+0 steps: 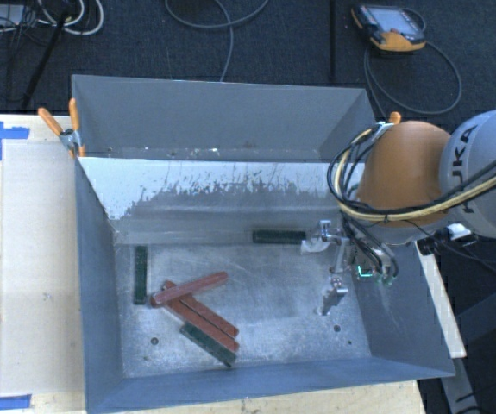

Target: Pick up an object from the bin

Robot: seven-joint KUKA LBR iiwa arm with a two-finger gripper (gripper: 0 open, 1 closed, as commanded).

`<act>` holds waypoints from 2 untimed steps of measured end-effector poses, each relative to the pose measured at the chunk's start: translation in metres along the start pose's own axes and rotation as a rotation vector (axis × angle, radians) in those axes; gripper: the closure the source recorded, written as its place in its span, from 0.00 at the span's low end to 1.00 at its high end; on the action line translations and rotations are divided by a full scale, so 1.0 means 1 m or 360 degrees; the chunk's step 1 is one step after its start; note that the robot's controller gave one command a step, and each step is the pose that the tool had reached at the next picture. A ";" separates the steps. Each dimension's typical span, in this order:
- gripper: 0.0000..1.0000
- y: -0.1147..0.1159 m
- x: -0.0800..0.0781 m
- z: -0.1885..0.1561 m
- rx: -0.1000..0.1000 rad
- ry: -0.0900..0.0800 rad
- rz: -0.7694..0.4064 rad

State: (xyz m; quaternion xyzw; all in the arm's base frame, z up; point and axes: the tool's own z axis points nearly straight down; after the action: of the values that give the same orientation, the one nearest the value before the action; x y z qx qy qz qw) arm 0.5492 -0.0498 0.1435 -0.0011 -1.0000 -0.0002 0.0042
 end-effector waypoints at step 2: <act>0.00 0.031 0.001 0.036 0.0003 -0.0026 0.0022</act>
Offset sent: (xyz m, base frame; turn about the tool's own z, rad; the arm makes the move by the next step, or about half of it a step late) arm -0.0074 0.0629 -0.0735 0.0159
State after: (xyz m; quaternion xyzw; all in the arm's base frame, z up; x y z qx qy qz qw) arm 0.5483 -0.0185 0.1078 -0.0080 -1.0000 0.0007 -0.0041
